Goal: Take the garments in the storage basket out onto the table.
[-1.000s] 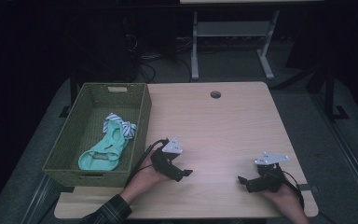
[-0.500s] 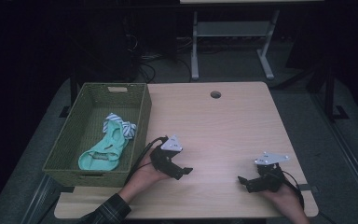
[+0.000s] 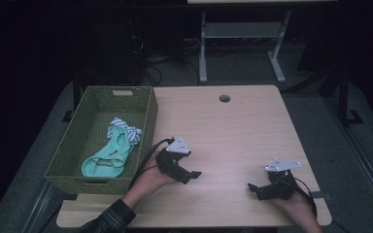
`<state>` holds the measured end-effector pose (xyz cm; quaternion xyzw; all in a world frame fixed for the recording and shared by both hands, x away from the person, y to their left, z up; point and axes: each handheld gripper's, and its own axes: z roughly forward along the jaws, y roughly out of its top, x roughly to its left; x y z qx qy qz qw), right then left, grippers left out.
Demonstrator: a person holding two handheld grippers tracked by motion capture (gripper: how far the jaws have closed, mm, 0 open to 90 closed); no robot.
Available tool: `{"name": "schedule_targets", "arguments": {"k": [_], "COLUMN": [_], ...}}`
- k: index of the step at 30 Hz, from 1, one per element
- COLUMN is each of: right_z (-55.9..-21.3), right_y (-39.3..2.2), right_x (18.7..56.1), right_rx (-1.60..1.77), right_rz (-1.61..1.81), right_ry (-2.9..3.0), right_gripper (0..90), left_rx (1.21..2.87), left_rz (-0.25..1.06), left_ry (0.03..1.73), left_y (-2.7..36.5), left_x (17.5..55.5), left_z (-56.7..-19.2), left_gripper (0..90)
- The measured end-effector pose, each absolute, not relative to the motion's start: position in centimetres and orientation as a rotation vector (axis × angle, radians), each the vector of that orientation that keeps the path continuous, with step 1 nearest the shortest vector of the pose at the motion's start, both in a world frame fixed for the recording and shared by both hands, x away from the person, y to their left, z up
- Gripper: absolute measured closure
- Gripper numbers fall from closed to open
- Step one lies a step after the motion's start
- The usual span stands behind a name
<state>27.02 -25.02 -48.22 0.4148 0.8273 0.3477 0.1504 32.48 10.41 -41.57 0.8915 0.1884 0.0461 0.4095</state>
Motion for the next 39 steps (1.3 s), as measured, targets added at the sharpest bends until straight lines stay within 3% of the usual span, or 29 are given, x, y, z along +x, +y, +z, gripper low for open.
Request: {"name": "schedule_targets", "arguments": {"k": [39], "right_z": [-48.2], "right_y": [-25.0], "right_x": [27.0], "right_rx": [1.192], "right_rz": [0.999], "right_ry": [2.375], "right_gripper": [1.4], "left_rx": [2.233], "left_rz": [0.108], "left_ry": [0.455], "left_y": [10.6], "left_x": [33.7], "left_z": [-38.4], "left_gripper": [14.4]}}
